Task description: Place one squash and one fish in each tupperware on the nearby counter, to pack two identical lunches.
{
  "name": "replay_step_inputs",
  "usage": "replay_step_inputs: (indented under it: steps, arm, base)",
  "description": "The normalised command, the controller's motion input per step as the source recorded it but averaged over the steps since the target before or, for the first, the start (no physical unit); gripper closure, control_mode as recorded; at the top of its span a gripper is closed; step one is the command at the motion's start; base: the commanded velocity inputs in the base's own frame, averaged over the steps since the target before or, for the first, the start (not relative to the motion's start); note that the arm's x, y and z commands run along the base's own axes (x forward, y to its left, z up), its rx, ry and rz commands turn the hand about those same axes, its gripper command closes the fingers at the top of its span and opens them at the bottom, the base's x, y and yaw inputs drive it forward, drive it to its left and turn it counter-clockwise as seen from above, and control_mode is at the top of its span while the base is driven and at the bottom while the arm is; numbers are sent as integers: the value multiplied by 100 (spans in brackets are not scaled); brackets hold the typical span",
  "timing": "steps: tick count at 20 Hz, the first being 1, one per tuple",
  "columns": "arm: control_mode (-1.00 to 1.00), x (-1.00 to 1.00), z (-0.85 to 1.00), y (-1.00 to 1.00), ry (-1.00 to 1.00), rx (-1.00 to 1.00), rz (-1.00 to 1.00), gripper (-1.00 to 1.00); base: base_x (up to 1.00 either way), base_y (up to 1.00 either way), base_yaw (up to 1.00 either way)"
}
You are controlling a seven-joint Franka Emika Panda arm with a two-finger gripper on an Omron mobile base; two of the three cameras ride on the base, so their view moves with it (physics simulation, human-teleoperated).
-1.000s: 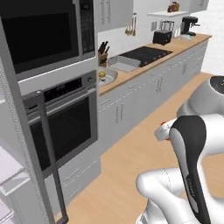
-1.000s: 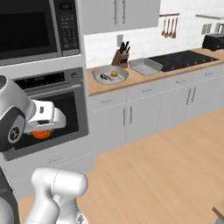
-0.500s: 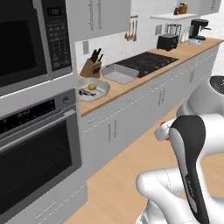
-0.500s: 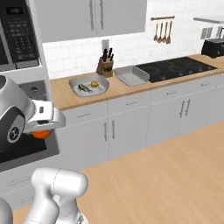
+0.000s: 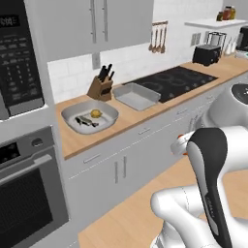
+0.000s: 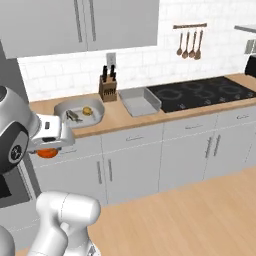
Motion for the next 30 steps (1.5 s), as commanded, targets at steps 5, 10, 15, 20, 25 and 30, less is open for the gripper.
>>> replay_step_inputs:
  steps: [5, 10, 15, 20, 25, 30]
  arm:
    - [100, 0, 0, 0, 0, 0, 0, 100]
    - [100, 0, 0, 0, 0, 0, 0, 100]
    - [100, 0, 0, 0, 0, 0, 0, 100]
    - [100, 0, 0, 0, 0, 0, 0, 100]
    - [100, 0, 0, 0, 0, 0, 0, 100]
    - [100, 0, 0, 0, 0, 0, 0, 100]
  base:
    - [100, -74, 45]
    - [100, -76, 49]
    - [100, -96, 37]
    - [100, -51, 19]
    - [54, -5, 5]
    - [21, 0, 0]
